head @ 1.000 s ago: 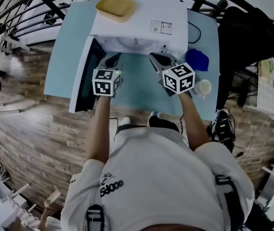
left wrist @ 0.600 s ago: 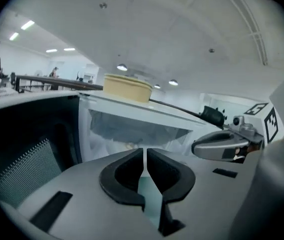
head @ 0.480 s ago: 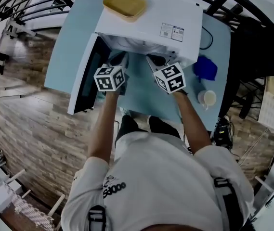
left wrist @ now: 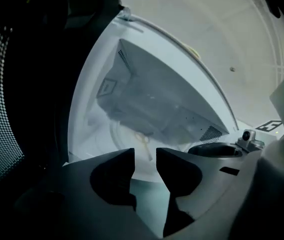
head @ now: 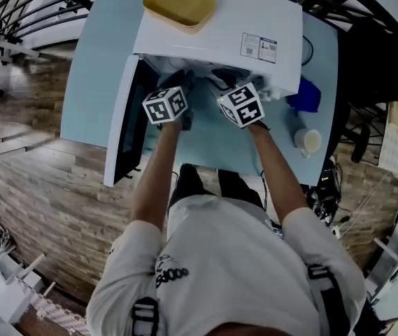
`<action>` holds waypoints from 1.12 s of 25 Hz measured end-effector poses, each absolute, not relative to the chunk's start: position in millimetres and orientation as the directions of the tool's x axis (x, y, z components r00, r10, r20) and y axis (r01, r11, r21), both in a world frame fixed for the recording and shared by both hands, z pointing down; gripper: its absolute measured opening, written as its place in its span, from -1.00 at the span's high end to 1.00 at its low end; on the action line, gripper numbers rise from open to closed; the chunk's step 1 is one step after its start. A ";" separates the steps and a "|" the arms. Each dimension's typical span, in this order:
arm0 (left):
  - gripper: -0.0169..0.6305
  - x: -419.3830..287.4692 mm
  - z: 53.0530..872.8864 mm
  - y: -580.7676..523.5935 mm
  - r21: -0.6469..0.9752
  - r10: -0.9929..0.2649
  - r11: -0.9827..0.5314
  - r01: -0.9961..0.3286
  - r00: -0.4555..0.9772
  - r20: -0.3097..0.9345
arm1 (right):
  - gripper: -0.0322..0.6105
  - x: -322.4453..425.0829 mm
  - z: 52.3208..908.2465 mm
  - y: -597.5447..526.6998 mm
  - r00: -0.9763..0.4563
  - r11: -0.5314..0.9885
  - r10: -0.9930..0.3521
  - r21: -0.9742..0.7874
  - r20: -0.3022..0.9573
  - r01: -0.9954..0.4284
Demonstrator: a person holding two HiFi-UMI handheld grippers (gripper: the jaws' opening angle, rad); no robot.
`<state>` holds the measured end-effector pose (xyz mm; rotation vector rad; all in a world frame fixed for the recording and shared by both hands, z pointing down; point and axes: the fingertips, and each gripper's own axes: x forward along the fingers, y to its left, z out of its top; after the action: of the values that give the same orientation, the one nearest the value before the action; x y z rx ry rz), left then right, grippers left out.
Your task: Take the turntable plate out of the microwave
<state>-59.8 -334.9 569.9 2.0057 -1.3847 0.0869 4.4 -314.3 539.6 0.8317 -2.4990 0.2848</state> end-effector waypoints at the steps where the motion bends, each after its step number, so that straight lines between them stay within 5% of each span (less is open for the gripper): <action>1: 0.51 -59.7 573.8 -338.6 0.513 -0.800 -0.186 -0.838 0.433 0.417 | 0.61 5.1 543.9 -316.2 -0.691 0.789 -0.508 -0.043 0.515 -0.613; 13: 0.37 -55.6 611.0 -362.0 0.632 -0.786 -0.057 -0.773 0.425 0.449 | 0.50 16.2 581.7 -319.4 -0.655 0.748 -0.496 -0.102 0.569 -0.655; 21: 0.37 -58.6 611.4 -373.4 0.746 -0.828 0.092 -0.660 0.366 0.425 | 0.44 23.1 588.4 -315.8 -0.670 0.618 -0.530 -0.304 0.520 -0.725; 28: 0.37 -59.6 605.9 -371.0 0.801 -0.837 0.043 -0.598 0.416 0.356 | 0.39 24.2 598.3 -320.7 -0.694 0.442 -0.563 -0.545 0.449 -0.712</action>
<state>-59.6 -371.0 605.9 1.6511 -1.2766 -0.2930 24.2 -320.7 598.3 1.1166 -2.4912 1.0892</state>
